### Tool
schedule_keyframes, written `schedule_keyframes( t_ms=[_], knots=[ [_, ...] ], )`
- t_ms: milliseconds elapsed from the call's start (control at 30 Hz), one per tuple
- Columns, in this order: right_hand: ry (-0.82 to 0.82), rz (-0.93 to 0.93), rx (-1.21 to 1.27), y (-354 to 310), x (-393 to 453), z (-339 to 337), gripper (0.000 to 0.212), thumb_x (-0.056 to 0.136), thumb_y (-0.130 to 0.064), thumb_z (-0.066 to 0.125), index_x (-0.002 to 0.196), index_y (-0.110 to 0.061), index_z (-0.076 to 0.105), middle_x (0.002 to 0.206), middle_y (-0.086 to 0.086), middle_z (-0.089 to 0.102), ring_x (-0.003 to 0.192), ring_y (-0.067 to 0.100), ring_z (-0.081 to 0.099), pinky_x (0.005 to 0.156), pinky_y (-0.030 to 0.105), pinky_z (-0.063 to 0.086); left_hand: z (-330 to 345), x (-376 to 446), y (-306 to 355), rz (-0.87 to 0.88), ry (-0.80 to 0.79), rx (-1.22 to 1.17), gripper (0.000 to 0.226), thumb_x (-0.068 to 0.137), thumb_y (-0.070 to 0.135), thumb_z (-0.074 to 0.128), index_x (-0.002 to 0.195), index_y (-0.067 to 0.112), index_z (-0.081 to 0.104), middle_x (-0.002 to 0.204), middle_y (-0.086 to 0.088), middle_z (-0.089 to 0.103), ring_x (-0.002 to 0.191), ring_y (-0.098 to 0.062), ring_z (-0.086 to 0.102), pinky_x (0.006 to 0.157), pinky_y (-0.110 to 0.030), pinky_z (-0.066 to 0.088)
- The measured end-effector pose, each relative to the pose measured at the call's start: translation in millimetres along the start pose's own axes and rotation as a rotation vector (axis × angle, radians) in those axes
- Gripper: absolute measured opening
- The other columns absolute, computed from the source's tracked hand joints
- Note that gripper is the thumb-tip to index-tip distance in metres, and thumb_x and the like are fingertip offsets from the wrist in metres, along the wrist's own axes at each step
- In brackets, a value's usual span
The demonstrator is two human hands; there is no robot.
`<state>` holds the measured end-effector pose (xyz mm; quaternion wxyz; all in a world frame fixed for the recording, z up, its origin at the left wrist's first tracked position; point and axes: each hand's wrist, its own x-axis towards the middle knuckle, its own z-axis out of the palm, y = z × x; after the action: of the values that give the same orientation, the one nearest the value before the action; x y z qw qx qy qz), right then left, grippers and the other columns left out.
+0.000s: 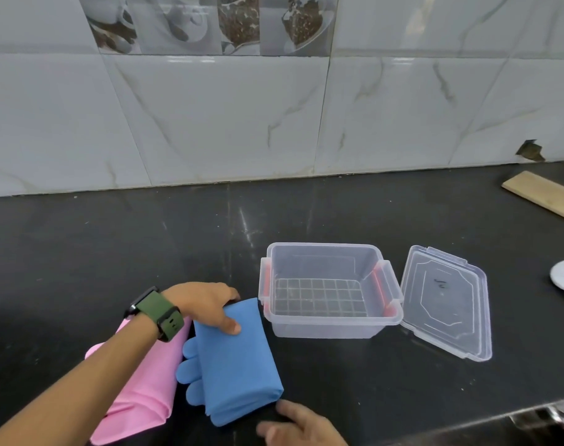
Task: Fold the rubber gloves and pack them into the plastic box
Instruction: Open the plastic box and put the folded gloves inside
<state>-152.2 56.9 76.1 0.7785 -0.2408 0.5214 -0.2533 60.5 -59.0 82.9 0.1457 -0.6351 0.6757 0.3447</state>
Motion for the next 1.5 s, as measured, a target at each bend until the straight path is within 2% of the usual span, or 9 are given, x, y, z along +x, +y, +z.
schedule_keyframes(
  t_ms=[67, 133, 433, 667, 767, 1000, 1100, 1233, 1500],
  knots=[
    [-0.03, 0.077, -0.048, 11.8, 10.6, 7.3, 0.031, 0.09, 0.012, 0.047, 0.12, 0.019, 0.045, 0.092, 0.031, 0.063, 0.103, 0.044, 0.058, 0.093, 0.038, 0.049, 2.1, 1.4, -1.4, 0.004, -0.017, -0.037, 0.053, 0.082, 0.038, 0.064, 0.127, 0.016, 0.046, 0.125, 0.0, 0.055, 0.11, -0.018, 0.056, 0.095, -0.031, 0.048],
    [0.098, 0.082, -0.137, 14.5, 14.0, 14.7, 0.04, 0.083, 0.014, 0.056, 0.122, 0.016, 0.045, 0.096, 0.029, 0.066, 0.1, 0.041, 0.063, 0.102, 0.042, 0.043, 5.8, 2.3, -2.3, -0.008, -0.022, -0.121, 0.052, 0.081, 0.036, 0.066, 0.125, 0.017, 0.045, 0.124, 0.001, 0.057, 0.11, -0.018, 0.057, 0.097, -0.035, 0.048],
    [0.251, -0.109, -0.08, 16.1, 22.4, 22.7, 0.026, 0.077, 0.001, 0.07, 0.091, -0.012, 0.053, 0.084, 0.01, 0.062, 0.069, 0.024, 0.065, 0.073, 0.046, 0.057, 17.9, -13.9, -10.6, -0.012, 0.036, -0.574, 0.016, 0.083, 0.019, 0.066, 0.098, 0.015, 0.06, 0.108, -0.001, 0.068, 0.102, -0.018, 0.065, 0.092, -0.031, 0.052],
    [0.081, -0.316, 0.195, 15.1, 10.7, 11.3, 0.006, 0.089, 0.003, 0.054, 0.093, 0.0, 0.053, 0.072, 0.011, 0.07, 0.068, 0.026, 0.062, 0.06, 0.04, 0.054, 31.8, -67.9, -6.2, 0.055, 0.164, -1.04, 0.021, 0.083, 0.01, 0.067, 0.104, 0.009, 0.066, 0.101, -0.006, 0.075, 0.095, -0.023, 0.071, 0.088, -0.038, 0.054],
    [0.028, -0.387, 0.178, 8.6, -7.1, 5.3, 0.036, 0.073, -0.007, 0.076, 0.099, 0.001, 0.053, 0.071, 0.018, 0.063, 0.067, 0.031, 0.058, 0.057, 0.038, 0.05, 39.0, -86.1, 6.4, 0.014, 0.311, -1.114, 0.021, 0.079, 0.016, 0.071, 0.099, 0.009, 0.068, 0.093, -0.007, 0.077, 0.088, -0.025, 0.072, 0.086, -0.041, 0.054],
    [0.097, -0.734, -0.404, -97.2, -25.2, -27.8, 0.04, 0.079, 0.001, 0.067, 0.106, -0.026, 0.055, 0.084, -0.002, 0.074, 0.072, 0.008, 0.069, 0.056, 0.019, 0.052, -0.2, -81.2, 71.3, 0.127, 0.589, -1.291, 0.016, 0.083, 0.021, 0.066, 0.092, 0.008, 0.066, 0.087, -0.008, 0.075, 0.077, -0.019, 0.07, 0.067, -0.03, 0.056],
    [0.187, -0.684, -0.568, -143.9, -5.9, -46.2, 0.031, 0.081, 0.003, 0.058, 0.106, -0.015, 0.058, 0.081, 0.006, 0.067, 0.06, 0.012, 0.062, 0.042, 0.016, 0.046, -12.9, -57.1, 99.0, 0.136, 0.543, -1.393, 0.007, 0.087, 0.016, 0.062, 0.082, 0.011, 0.062, 0.08, -0.002, 0.069, 0.064, -0.01, 0.066, 0.052, -0.021, 0.056],
    [0.275, -0.533, -0.776, -175.9, 29.8, -65.7, 0.018, 0.081, 0.003, 0.053, 0.096, -0.003, 0.062, 0.072, 0.009, 0.061, 0.048, 0.011, 0.056, 0.036, 0.016, 0.044, -20.3, -24.6, 117.2, 0.098, 0.348, -1.545, 0.004, 0.09, 0.005, 0.056, 0.094, 0.007, 0.058, 0.083, -0.005, 0.064, 0.074, -0.017, 0.062, 0.065, -0.034, 0.054],
    [0.46, -0.458, -1.31, -169.0, 75.1, -62.8, 0.032, 0.079, -0.002, 0.051, 0.107, 0.011, 0.053, 0.107, 0.028, 0.063, 0.082, 0.032, 0.062, 0.079, 0.045, 0.056, -13.3, 12.3, 115.0, -0.129, 0.263, -1.57, 0.025, 0.09, -0.001, 0.05, 0.113, 0.008, 0.044, 0.099, -0.014, 0.055, 0.087, -0.026, 0.057, 0.078, -0.042, 0.049]
  ],
)
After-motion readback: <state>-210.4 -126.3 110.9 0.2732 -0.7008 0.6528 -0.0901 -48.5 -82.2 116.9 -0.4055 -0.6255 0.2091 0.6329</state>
